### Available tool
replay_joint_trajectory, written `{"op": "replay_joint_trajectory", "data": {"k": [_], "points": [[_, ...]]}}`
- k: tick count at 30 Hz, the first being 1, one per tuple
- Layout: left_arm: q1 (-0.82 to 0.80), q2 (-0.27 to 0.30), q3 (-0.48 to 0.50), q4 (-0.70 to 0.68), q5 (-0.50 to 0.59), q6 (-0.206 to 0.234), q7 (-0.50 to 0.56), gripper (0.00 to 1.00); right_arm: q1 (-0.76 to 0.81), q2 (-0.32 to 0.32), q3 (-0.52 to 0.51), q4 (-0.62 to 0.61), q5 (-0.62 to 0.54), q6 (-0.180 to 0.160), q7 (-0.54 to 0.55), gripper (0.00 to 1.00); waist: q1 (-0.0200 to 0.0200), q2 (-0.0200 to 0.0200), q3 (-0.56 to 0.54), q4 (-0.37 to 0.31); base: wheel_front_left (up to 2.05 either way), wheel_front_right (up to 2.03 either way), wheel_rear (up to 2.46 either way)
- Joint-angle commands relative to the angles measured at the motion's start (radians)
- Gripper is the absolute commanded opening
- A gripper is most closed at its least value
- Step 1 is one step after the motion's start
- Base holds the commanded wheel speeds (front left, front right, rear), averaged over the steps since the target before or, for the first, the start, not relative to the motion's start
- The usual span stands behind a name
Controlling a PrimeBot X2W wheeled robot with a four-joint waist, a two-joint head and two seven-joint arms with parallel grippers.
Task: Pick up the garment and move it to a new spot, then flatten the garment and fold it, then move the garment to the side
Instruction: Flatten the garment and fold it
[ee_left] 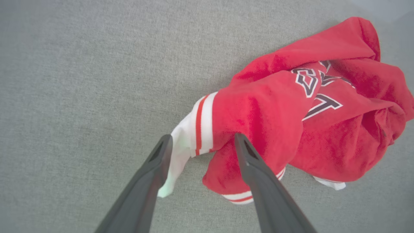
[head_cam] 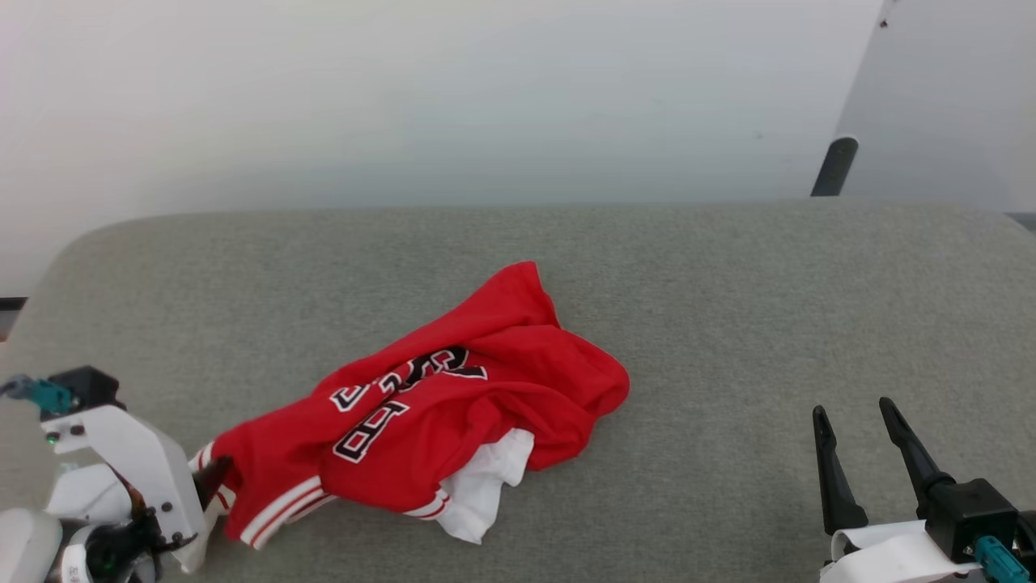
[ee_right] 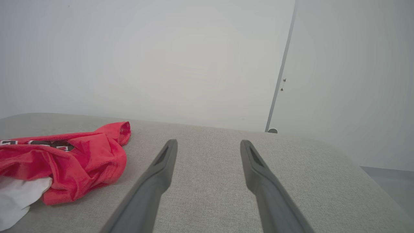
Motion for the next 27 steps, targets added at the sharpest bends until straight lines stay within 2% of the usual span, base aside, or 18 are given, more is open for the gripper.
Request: {"op": "replay_joint_trajectory", "data": {"k": [1, 9, 18, 27], "points": [[0.012, 0.006, 0.002, -0.021, 0.008, -0.005, -0.012, 1.00, 0.017, 0.001, -0.001, -0.003, 0.001, 0.000, 0.001, 1.00, 0.0000, 0.0000, -0.012, 0.015, 0.00, 0.00, 0.00], [0.068, 0.022, 0.053, -0.103, 0.031, -0.038, -0.148, 1.00, 0.027, 0.001, 0.016, 0.003, 0.010, 0.000, 0.006, 1.00, 0.0000, 0.0000, -0.045, 0.051, 0.00, 0.00, 0.00], [0.159, 0.003, 0.125, -0.141, 0.097, -0.117, -0.459, 1.00, 0.041, 0.002, 0.078, 0.013, 0.029, 0.000, 0.030, 1.00, 0.0000, 0.0000, -0.055, 0.119, 0.00, 0.00, 0.00], [0.218, -0.037, 0.138, -0.149, 0.172, -0.128, -0.674, 1.00, 0.028, -0.029, 0.209, 0.019, 0.085, 0.000, 0.118, 1.00, 0.0000, 0.0000, -0.056, 0.241, 0.00, 0.00, 0.00]]}}
